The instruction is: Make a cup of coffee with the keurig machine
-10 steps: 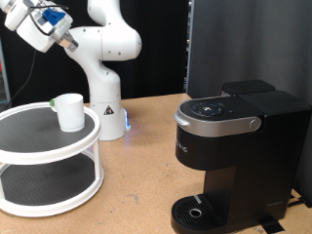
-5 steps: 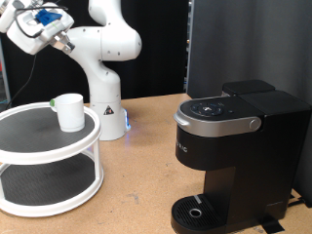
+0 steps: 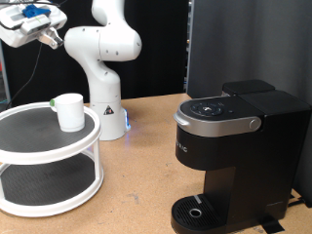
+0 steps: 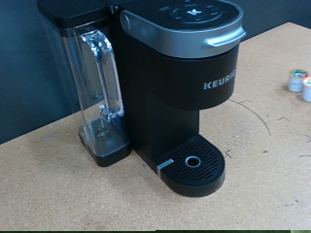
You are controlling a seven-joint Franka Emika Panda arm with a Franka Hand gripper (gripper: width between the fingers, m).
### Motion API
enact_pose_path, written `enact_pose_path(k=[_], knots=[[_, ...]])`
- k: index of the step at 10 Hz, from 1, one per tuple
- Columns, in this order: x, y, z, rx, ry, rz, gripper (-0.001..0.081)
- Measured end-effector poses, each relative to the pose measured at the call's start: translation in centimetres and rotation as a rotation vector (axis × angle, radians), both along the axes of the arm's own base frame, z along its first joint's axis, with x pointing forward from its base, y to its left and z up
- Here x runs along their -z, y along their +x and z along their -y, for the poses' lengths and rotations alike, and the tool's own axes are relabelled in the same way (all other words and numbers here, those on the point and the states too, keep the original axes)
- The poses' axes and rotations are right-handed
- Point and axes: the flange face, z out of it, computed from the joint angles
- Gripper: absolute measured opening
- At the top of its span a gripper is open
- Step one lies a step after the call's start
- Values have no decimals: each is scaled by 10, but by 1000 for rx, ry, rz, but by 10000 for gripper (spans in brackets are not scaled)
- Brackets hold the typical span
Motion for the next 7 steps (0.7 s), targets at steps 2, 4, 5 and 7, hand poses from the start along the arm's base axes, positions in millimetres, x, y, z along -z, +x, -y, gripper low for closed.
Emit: enact_pose_path(k=[2,4,5,7], knots=[[-1,-11,4,15,-6,5,4],[1,-20,6,1,-18,-4,4],[3,-24,9,-9,-22,-5,4],[6,-31,13,-15,-24,-5,4]])
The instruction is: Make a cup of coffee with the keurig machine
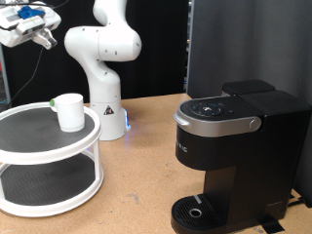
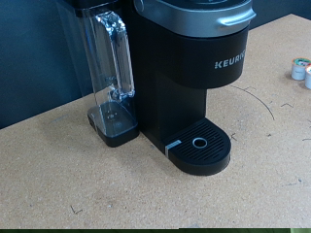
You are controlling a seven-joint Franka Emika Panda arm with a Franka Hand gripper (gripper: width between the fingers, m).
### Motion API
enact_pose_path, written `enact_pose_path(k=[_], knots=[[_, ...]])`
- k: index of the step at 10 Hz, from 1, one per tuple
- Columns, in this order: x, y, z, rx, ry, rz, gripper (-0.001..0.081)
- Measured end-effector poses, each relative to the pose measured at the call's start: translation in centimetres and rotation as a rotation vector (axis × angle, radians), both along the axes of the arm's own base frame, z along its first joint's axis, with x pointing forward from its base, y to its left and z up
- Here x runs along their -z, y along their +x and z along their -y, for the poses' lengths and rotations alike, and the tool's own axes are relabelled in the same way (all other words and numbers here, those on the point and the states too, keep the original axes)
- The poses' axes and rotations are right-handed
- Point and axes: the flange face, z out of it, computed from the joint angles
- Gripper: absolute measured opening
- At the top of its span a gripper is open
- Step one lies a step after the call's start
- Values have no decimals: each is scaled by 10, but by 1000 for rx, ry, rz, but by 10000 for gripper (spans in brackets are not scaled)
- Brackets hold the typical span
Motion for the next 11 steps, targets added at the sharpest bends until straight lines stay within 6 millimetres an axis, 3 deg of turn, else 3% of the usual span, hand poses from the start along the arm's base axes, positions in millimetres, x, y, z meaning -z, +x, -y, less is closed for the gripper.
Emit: enact_pose_path(k=[6,11], knots=[[4,-4,1,-11,3,-3,4],[36,7,-15,-29,-90,-88,4]])
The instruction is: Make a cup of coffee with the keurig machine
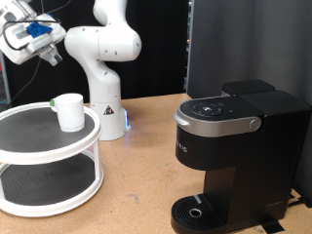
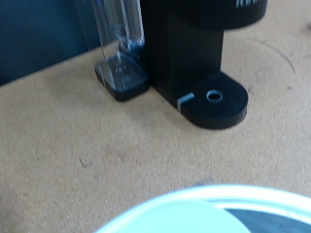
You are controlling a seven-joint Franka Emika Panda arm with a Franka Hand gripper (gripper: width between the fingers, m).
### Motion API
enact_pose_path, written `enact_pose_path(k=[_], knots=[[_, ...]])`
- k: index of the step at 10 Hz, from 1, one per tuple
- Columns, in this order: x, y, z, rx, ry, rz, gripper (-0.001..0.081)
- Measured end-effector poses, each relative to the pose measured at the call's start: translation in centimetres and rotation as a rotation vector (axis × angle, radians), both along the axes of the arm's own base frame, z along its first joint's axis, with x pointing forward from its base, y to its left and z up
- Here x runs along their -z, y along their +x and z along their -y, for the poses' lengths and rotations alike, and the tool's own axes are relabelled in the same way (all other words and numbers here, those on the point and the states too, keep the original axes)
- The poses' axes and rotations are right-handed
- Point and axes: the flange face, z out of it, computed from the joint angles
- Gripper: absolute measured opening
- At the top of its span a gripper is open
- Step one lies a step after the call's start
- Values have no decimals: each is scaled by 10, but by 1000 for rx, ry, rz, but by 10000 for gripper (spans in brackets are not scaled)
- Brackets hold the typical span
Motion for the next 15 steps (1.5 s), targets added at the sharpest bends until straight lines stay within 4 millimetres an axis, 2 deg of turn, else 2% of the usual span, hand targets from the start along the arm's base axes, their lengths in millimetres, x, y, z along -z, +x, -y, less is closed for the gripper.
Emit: enact_pose_path(k=[3,7,11,15], knots=[[13,-1,-2,-4,-20,-1,4],[22,-19,11,-15,-27,21,4],[38,-20,12,26,-53,32,4],[49,-23,12,-13,-62,41,4]])
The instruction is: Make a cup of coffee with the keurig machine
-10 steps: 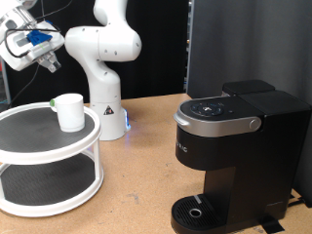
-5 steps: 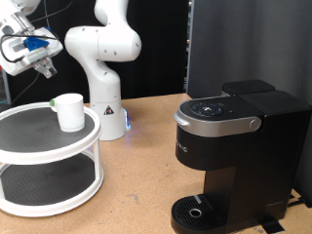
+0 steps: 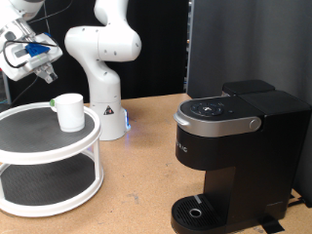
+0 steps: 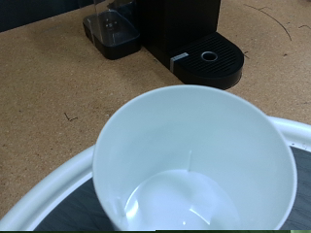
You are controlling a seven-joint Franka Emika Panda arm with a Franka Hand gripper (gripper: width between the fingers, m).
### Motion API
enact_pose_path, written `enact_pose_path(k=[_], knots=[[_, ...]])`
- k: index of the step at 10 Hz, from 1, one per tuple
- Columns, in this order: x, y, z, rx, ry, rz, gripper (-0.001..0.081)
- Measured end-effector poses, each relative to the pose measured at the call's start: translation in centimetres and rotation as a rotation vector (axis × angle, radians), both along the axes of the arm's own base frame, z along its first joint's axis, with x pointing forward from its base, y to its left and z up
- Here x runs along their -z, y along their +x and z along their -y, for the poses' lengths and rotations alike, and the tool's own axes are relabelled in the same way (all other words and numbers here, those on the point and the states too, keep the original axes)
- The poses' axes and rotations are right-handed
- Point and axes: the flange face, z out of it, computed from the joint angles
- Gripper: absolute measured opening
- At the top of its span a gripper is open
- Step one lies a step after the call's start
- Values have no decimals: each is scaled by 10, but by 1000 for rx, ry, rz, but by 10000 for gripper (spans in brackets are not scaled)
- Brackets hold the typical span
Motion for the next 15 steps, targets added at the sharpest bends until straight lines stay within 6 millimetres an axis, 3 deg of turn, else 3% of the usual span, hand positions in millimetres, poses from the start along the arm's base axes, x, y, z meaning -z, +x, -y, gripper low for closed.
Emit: enact_pose_path(k=[8,9,10,11,12,13,14,15], knots=[[18,0,4,6,-25,-6,4],[20,0,4,1,-25,-7,115],[22,0,5,-4,-24,-11,288],[24,1,5,-7,-24,-14,288],[25,1,5,-7,-24,-16,482],[27,1,6,-4,-26,-18,482],[29,2,7,5,-32,-16,655],[33,2,7,13,-39,-13,655]])
